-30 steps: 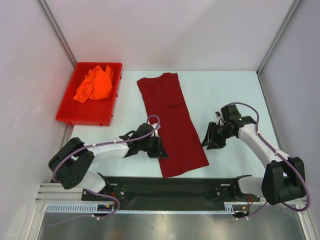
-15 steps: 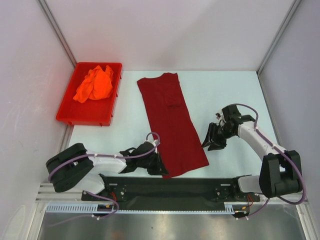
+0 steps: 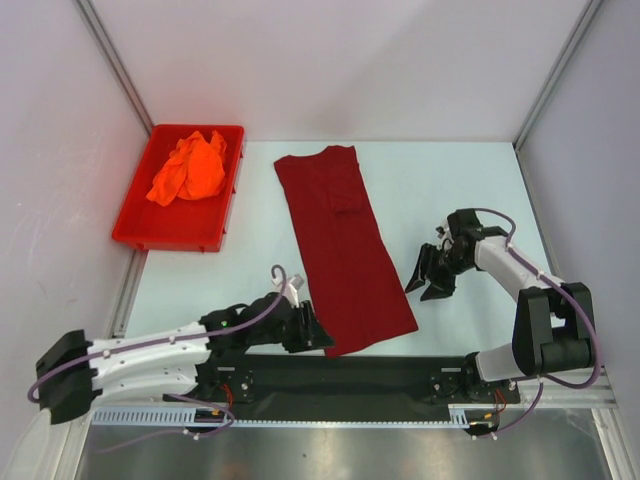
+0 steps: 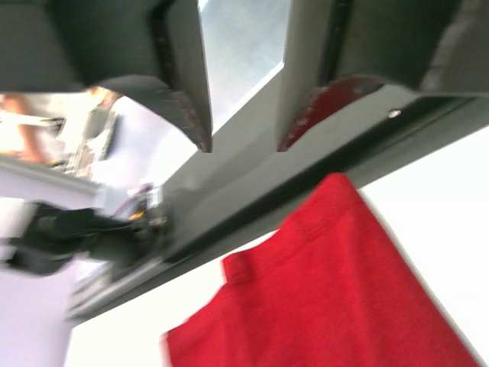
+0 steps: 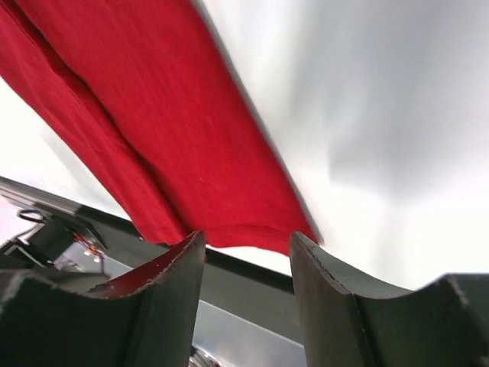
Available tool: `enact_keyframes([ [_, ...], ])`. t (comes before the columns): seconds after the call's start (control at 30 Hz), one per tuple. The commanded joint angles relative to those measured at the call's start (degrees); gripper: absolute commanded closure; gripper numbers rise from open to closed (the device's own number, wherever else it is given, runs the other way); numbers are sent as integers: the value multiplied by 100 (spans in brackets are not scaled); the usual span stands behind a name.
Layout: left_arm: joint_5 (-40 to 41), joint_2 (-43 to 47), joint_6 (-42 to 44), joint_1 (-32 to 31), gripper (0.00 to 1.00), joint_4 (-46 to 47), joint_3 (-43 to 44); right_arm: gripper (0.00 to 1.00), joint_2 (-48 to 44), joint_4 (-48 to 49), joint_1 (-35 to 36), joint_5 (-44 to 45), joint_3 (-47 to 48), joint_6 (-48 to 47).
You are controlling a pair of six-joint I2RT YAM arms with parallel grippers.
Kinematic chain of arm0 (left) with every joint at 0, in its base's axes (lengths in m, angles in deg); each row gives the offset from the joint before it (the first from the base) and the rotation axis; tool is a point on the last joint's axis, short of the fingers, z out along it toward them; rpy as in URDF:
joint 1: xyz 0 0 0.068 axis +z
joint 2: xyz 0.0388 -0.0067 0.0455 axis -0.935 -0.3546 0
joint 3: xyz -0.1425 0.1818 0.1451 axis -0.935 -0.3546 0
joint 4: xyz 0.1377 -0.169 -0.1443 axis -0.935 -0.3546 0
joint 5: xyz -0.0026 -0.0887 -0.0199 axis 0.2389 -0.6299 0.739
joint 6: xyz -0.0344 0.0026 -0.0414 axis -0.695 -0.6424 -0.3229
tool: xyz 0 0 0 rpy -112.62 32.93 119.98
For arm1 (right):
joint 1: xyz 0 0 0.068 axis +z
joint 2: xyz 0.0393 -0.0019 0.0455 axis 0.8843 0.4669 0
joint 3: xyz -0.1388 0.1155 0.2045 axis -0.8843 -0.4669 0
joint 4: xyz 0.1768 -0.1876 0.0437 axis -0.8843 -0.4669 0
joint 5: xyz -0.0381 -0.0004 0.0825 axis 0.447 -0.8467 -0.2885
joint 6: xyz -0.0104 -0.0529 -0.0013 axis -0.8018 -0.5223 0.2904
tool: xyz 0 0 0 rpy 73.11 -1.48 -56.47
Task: Fold and stack the t-shirts
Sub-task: Fold the tshirt
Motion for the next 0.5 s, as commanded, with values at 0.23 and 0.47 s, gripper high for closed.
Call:
enact_keyframes([
  [0.23,278,1138,-1576,-55,39,96,-1202,44,152,542,-263,-419,-381,155],
  [0.47,216,216,-1760,-125,40,719,-1167,44,117,717,-263,-508,-575,243],
])
